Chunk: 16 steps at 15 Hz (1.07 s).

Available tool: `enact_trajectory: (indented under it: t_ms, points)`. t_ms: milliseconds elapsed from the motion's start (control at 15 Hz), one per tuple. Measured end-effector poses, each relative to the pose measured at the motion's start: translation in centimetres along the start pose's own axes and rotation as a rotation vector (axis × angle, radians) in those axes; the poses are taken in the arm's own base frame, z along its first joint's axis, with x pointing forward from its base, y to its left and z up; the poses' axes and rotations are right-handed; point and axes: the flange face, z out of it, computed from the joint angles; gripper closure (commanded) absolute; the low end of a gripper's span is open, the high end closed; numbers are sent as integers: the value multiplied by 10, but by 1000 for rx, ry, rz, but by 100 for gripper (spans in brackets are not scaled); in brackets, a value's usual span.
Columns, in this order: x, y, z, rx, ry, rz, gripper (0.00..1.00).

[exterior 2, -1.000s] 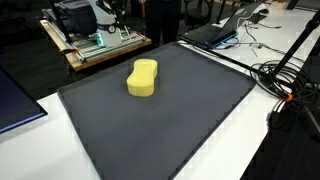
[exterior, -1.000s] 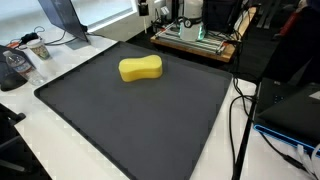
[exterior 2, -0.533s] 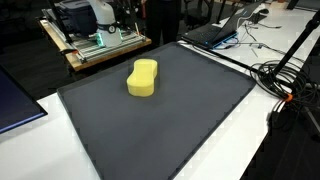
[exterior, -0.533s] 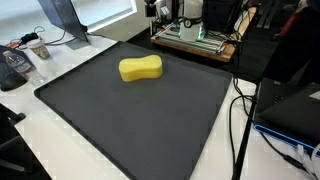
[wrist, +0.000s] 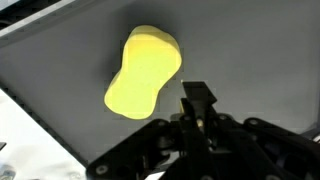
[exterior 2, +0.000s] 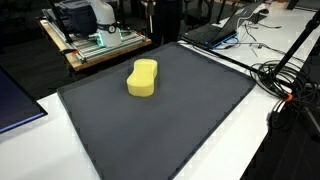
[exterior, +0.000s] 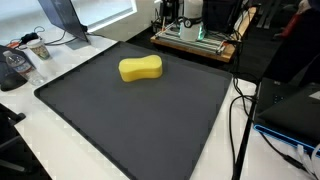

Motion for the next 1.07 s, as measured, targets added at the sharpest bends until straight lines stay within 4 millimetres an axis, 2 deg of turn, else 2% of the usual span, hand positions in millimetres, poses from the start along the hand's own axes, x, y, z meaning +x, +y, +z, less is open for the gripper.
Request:
enact_trajectory:
  t_ms: [267,467,733,1067]
  points:
    - [5,-43,-2,-53,27,-86,97]
    - [27,-60,4,-68,10,-101,97]
    - [79,-52,23,-69,-68,-50,97]
    - [148,-29,63,-146,-158,63,97]
